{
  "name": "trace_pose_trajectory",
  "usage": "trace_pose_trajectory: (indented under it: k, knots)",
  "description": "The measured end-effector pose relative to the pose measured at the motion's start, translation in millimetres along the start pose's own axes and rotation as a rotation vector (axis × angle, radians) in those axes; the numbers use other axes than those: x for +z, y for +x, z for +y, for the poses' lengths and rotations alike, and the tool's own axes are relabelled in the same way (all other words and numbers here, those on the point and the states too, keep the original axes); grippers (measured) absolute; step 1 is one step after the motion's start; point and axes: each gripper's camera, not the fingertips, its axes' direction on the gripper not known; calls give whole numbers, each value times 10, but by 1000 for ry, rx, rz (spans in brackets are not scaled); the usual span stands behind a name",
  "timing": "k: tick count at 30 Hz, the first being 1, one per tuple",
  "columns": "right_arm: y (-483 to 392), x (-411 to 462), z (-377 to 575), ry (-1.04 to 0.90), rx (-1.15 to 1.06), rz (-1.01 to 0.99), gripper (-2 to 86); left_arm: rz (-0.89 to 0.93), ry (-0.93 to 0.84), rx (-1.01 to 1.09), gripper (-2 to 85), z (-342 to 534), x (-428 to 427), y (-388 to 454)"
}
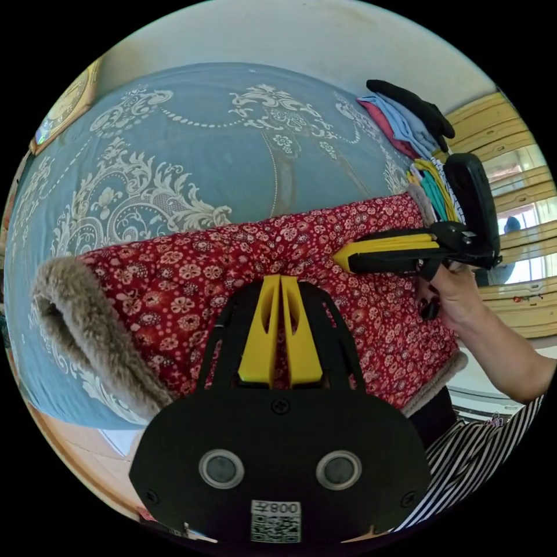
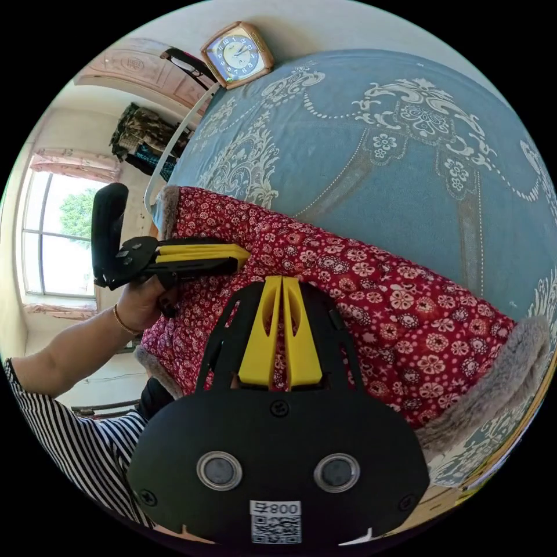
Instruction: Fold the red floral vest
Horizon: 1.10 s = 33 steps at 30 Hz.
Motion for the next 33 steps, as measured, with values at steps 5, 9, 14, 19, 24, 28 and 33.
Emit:
trace_pose_trajectory:
  k: [5,9,14,19,24,28,33]
  knots:
    - [50,-238,55,62,-27,-74,1,68,66,-5,1,15,-228,-138]
    - [131,-566,241,145,-10,75,1,-125,184,-76,1,162,-600,-345]
    - [588,-327,421,100,155,120,1,-130,75,-182,1,293,-197,-773]
    - [487,-484,416,173,175,88,1,-168,67,-185,1,282,-376,-727]
    - [71,-527,284,208,31,120,1,-52,200,-60,1,254,-635,-336]
    - [-36,160,25,-24,-20,212,1,-48,41,58,1,36,-161,-19]
    - [-73,-111,69,56,-24,142,1,-50,32,49,1,80,-301,-121]
